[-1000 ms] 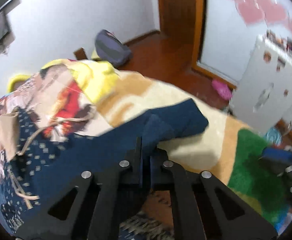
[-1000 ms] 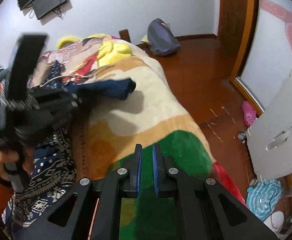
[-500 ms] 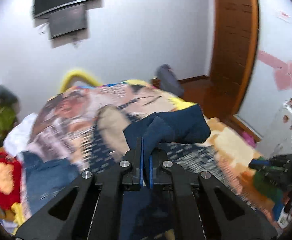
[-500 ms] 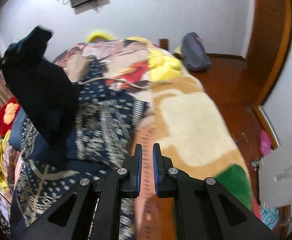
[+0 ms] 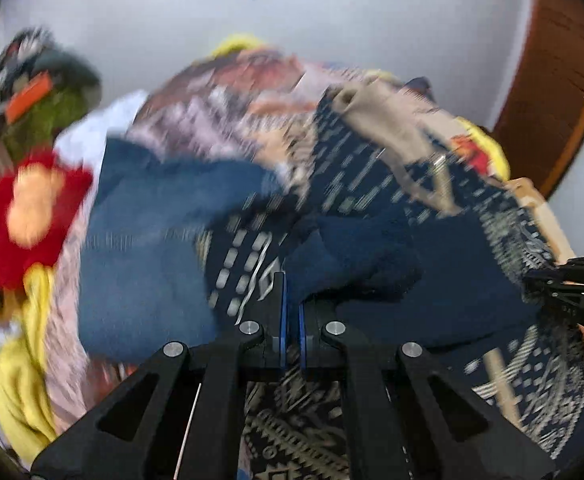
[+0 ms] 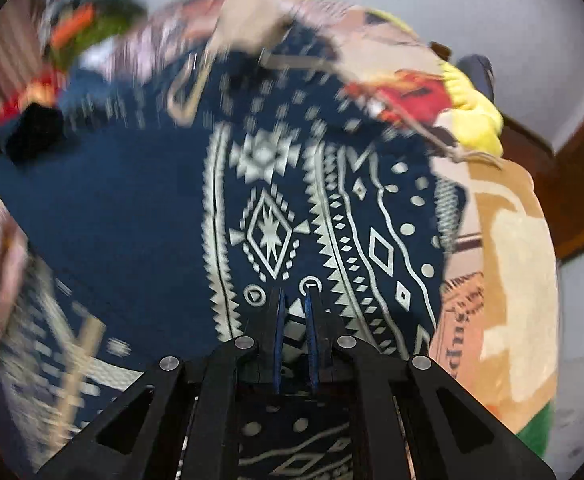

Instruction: Fold large clothes

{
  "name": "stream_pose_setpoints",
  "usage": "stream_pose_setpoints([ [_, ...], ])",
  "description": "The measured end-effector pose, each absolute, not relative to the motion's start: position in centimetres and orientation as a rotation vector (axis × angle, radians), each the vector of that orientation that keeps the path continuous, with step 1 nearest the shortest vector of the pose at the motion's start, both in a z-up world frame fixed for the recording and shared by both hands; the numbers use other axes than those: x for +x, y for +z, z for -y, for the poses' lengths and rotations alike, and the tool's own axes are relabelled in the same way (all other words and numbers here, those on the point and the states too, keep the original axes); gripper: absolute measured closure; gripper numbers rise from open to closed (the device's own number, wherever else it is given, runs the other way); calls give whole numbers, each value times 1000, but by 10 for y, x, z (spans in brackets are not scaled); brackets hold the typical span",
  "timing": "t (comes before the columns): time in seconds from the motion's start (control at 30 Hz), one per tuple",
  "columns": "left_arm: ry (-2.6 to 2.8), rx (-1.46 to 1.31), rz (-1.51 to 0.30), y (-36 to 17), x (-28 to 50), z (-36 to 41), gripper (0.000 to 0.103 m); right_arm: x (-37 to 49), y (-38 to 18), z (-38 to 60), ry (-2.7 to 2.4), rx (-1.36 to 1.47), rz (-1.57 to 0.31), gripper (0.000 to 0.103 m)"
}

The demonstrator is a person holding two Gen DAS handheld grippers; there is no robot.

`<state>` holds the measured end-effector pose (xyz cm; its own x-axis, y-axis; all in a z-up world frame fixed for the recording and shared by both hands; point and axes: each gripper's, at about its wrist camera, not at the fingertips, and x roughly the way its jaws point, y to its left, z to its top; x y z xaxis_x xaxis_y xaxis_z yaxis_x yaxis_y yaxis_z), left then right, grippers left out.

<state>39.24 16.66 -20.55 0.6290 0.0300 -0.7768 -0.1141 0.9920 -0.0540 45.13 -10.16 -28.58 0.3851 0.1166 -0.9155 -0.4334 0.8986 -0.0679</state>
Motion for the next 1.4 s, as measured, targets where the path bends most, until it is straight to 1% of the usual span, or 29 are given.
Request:
stream_pose_setpoints([
  [0.1,108,-148,-957,-244,385,-182,99,439,-293,92,315,-501,-1020,97],
  [0.17,116,-183,-986,-263,380,-191,96,434,-297,89,299,-552,-986,97],
  [0.27,139,-265,-1004,-281,374,-204,90,429,-299,90,279,-549,-960,97],
  [0.33,166,-293,-1007,-288,371,-211,82,426,-300,92,276,-546,-948,97],
  [0.37,179,-293,-1006,-289,369,-214,77,426,-300,92,276,-545,-946,97],
  [0.4,187,-292,-1004,-289,367,-215,75,426,-300,92,276,-541,-944,97],
  [0.47,200,-278,-1006,-286,364,-217,75,427,-300,94,281,-522,-952,97],
  [0.57,197,-240,-1032,-284,359,-216,71,430,-297,102,297,-471,-974,97],
  [0.63,200,-178,-1035,-277,353,-210,71,433,-291,107,293,-427,-995,97],
  [0.73,215,-33,-1012,-258,341,-197,71,434,-278,115,309,-367,-1022,97],
  [0.83,175,21,-972,-235,336,-185,67,430,-255,133,336,-296,-992,97],
  [0.87,159,33,-952,-226,337,-178,64,430,-249,139,344,-275,-986,97],
  [0.9,148,39,-937,-220,339,-173,58,431,-244,145,350,-254,-983,97],
  [0.93,130,41,-915,-214,342,-166,54,432,-241,151,346,-244,-985,97],
  [0.97,108,36,-900,-211,348,-159,47,435,-242,156,334,-243,-990,97],
  [1.0,83,31,-892,-210,354,-153,43,437,-245,160,320,-246,-999,97],
  [1.07,41,21,-905,-217,368,-138,43,447,-264,168,270,-267,-1051,97],
  [1.13,9,8,-949,-236,383,-122,43,451,-288,178,237,-264,-1109,97],
  [1.2,14,15,-1019,-260,395,-112,43,449,-298,184,247,-240,-1084,96],
  [1.23,24,19,-1034,-268,397,-110,43,447,-298,186,251,-232,-1063,94],
  [1.27,32,16,-1015,-273,396,-109,43,444,-297,186,237,-243,-1042,89],
  [1.3,37,24,-995,-274,394,-107,43,441,-297,186,207,-273,-1023,67],
  [1.33,38,53,-987,-275,392,-105,43,439,-297,185,146,-336,-992,27],
  [1.37,39,65,-989,-274,391,-104,43,437,-298,185,62,-412,-948,12],
  [1.4,39,59,-994,-274,390,-105,43,435,-298,190,56,-416,-923,9],
])
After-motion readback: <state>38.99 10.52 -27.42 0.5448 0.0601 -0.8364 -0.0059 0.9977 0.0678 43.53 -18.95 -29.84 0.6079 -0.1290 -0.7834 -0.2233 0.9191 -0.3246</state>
